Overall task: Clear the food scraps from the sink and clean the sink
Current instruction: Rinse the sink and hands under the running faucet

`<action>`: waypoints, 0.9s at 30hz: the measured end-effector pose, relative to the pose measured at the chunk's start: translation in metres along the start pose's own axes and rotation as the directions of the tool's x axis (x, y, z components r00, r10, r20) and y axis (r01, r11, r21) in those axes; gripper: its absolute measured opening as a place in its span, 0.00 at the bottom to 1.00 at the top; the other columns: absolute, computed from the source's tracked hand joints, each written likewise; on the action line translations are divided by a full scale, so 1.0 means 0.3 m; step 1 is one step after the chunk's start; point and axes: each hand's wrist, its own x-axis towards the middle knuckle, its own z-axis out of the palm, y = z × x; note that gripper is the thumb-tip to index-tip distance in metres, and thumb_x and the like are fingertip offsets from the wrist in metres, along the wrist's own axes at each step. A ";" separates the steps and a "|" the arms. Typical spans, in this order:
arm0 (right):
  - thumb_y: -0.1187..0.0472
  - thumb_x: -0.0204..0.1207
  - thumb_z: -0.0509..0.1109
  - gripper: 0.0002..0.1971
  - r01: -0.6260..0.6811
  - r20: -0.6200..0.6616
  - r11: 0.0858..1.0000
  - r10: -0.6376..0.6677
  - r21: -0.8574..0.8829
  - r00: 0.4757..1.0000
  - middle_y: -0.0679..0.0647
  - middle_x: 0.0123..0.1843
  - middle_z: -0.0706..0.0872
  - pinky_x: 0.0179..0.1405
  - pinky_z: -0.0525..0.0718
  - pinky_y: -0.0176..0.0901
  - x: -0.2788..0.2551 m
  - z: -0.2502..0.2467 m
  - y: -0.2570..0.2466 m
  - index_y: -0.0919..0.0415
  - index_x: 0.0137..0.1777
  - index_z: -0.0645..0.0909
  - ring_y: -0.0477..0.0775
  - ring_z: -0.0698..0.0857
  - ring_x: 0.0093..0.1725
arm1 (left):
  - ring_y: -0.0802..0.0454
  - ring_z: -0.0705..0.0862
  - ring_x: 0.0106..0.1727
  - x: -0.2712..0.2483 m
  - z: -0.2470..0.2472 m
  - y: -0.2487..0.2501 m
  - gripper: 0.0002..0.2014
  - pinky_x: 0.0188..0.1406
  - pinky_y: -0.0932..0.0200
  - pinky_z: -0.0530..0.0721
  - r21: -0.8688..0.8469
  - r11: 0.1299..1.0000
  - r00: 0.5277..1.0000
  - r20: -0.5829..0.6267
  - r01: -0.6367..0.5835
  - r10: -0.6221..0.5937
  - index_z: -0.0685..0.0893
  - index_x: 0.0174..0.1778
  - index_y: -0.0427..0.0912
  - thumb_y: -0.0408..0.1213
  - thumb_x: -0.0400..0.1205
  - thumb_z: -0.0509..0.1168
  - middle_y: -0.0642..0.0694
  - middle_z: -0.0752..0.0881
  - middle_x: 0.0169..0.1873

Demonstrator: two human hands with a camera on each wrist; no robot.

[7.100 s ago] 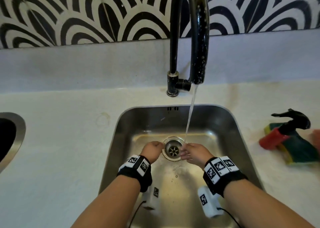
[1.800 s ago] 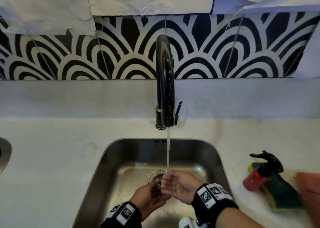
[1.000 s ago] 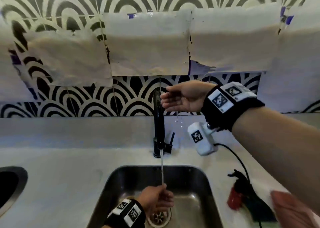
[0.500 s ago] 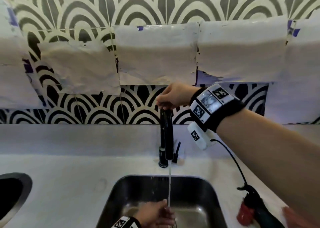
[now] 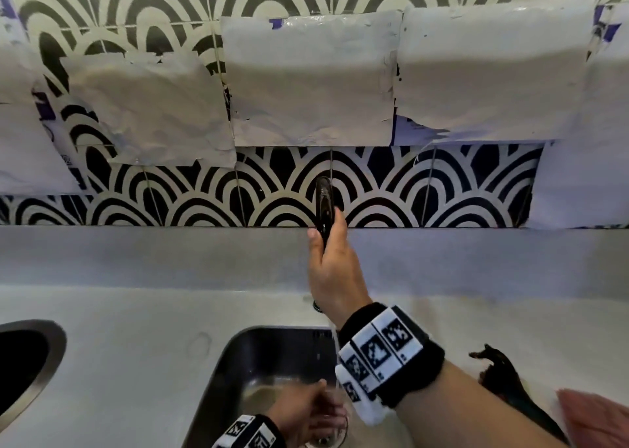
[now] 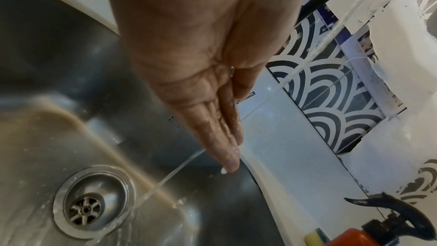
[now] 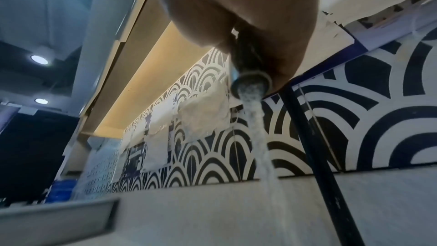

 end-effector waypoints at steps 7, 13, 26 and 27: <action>0.49 0.85 0.52 0.18 0.039 0.040 0.999 -0.039 0.008 0.998 0.43 0.49 0.82 0.47 0.82 0.43 -0.171 0.071 0.205 0.56 0.71 0.64 0.44 0.83 0.46 | 0.48 0.85 0.29 -0.004 -0.005 -0.050 0.13 0.41 0.53 0.81 0.047 0.998 0.999 0.000 -0.035 0.035 0.84 0.37 0.34 0.32 0.84 0.59 0.41 0.88 0.28; 0.63 0.86 0.55 0.14 -0.633 0.377 0.751 0.540 0.187 0.752 0.54 0.27 0.77 0.24 0.75 0.34 -0.269 0.099 0.439 0.61 0.39 0.77 0.48 0.76 0.24 | 0.45 0.82 0.33 -0.014 -0.002 -0.073 0.11 0.38 0.52 0.82 -0.009 0.994 0.994 -0.007 -0.112 0.112 0.81 0.37 0.37 0.29 0.84 0.59 0.39 0.83 0.32; 0.55 0.85 0.59 0.20 -0.921 0.603 0.129 0.721 0.367 0.341 0.57 0.26 0.76 0.29 0.76 0.42 -0.240 0.120 0.496 0.65 0.33 0.76 0.54 0.77 0.27 | 0.52 0.79 0.32 0.088 -0.019 -0.130 0.16 0.24 0.67 0.69 -0.026 0.995 0.996 0.004 0.093 -0.093 0.78 0.36 0.41 0.42 0.86 0.53 0.43 0.80 0.35; 0.56 0.85 0.59 0.20 -0.926 0.622 0.096 0.714 0.365 0.320 0.56 0.24 0.75 0.27 0.76 0.41 -0.236 0.111 0.499 0.64 0.32 0.76 0.53 0.77 0.24 | 0.53 0.76 0.31 0.089 -0.017 -0.126 0.15 0.23 0.68 0.67 -0.047 0.994 0.995 0.029 0.096 -0.095 0.77 0.36 0.42 0.43 0.85 0.53 0.44 0.77 0.34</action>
